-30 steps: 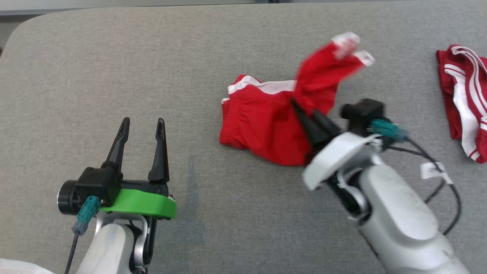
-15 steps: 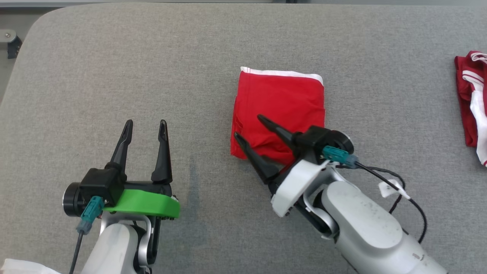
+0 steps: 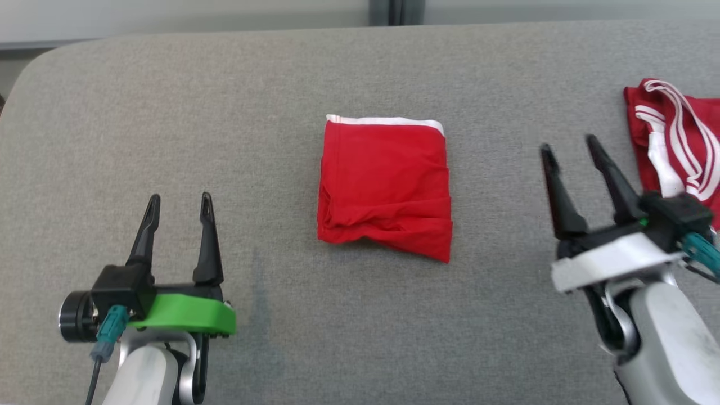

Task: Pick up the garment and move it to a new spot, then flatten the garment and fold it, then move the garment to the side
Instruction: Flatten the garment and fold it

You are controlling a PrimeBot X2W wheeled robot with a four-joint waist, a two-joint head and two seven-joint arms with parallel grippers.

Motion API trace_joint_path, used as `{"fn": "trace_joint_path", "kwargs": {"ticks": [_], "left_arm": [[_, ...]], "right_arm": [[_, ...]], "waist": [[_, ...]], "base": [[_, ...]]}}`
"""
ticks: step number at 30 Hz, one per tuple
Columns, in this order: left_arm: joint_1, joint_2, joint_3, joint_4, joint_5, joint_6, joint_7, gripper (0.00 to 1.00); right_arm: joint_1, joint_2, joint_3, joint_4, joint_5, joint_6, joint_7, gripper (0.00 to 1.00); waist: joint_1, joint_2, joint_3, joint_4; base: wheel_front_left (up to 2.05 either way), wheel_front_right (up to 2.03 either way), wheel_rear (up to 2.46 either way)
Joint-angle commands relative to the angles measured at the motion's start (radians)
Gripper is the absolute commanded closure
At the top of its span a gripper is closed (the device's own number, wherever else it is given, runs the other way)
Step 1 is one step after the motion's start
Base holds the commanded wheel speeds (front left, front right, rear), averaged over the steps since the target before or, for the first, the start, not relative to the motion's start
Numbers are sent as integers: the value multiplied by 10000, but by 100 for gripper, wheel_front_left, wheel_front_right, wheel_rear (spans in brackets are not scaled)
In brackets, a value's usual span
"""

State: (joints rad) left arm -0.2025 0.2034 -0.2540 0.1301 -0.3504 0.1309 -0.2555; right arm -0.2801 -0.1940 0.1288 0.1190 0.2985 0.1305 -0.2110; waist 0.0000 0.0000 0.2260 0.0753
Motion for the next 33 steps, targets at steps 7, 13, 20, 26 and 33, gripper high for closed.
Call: {"fn": "trace_joint_path", "kwargs": {"ticks": [7,13,20,26,33], "left_arm": [[868,336,90,-159,-43,208,187,0],[1651,460,-11,-376,4,399,417,0],[2326,563,-99,-499,-45,544,579,0],[2491,607,-170,-458,-32,580,595,0],[2425,657,-188,-439,-61,623,591,0]], "right_arm": [[1976,285,-1170,-1264,-414,3,822,0],[3072,468,-1252,-1942,-407,1,1337,0],[3872,483,-1351,-2461,-482,1,1800,0],[4190,404,-1422,-2774,-489,1,2089,0],[4227,383,-1413,-2949,-469,3,2248,0]], "waist": [[0,0,-923,-598],[0,0,-1581,-765],[0,0,-2162,-853],[0,0,-2348,-821],[0,0,-2372,-792]], "base": [[0,0,0],[0,0,0],[0,0,0],[0,0,0],[0,0,0]]}}
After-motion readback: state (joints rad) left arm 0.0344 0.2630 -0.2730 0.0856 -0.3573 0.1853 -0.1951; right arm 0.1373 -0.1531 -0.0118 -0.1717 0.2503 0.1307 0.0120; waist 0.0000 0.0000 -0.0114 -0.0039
